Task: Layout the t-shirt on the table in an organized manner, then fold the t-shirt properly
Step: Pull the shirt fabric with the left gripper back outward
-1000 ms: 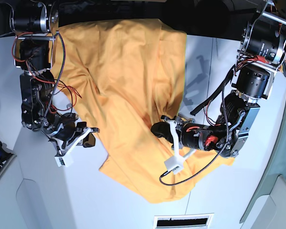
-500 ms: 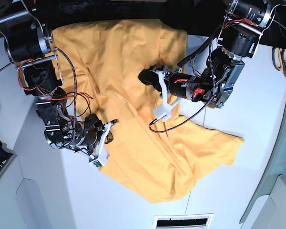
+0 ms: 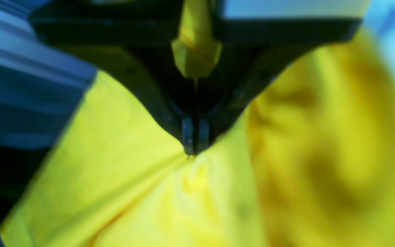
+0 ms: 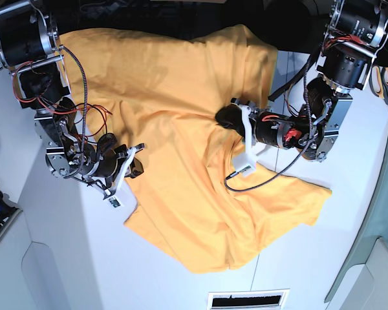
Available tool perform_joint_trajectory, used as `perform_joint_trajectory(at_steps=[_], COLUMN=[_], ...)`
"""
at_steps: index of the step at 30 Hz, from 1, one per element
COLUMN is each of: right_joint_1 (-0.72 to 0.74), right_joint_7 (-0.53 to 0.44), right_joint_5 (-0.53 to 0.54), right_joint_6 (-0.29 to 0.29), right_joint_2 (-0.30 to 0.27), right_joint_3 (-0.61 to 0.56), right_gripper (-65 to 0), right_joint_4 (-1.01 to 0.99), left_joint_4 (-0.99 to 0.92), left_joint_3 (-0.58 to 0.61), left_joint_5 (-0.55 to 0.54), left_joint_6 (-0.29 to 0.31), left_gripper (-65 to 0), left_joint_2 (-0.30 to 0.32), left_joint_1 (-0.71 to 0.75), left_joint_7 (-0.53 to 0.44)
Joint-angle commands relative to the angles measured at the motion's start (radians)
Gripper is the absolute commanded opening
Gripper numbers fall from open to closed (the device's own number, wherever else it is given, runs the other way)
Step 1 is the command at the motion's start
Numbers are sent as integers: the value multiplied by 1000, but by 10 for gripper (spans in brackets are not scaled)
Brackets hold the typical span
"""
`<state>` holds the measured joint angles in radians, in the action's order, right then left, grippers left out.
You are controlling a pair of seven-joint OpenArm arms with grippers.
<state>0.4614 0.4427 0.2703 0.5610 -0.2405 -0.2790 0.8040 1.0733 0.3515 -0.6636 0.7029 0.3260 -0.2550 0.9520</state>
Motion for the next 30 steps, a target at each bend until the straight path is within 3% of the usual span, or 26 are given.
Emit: perform_joint_trajectory(at_steps=[1, 5, 11, 16, 20, 25, 30], right_joint_1=[-6, -82, -283, -428, -459, -417, -340], right_joint_7=[62, 121, 187, 186, 187, 186, 187], right_joint_5=[-22, 51, 140, 140, 133, 134, 133], right_joint_6=[-15, -15, -15, -16, -42, -42, -59], right_joint_2=[-29, -67, -75, -69, -43, -30, -31], right_joint_3=[3, 4, 5, 14, 79, 225, 351], right_gripper=[-650, -650, -650, -650, -650, -650, -650], right_joint_4=[13, 103, 321, 491, 585, 603, 595], left_joint_4=[3, -34, -192, -308, -313, -267, -164], left_joint_3=[-4, -4, -4, -4, -4, -4, -4], left_joint_5=[90, 167, 208, 228, 224, 53, -108], left_joint_6=[-45, -71, -111, -112, -108, -55, -25], left_gripper=[-650, -650, -650, -650, -650, -650, -649], left_joint_2=[20, 25, -5, -75, -94, -89, -42], left_joint_1=[-30, -95, -218, -305, -333, -363, -350], left_joint_7=[13, -23, -100, -115, -110, -15, 58])
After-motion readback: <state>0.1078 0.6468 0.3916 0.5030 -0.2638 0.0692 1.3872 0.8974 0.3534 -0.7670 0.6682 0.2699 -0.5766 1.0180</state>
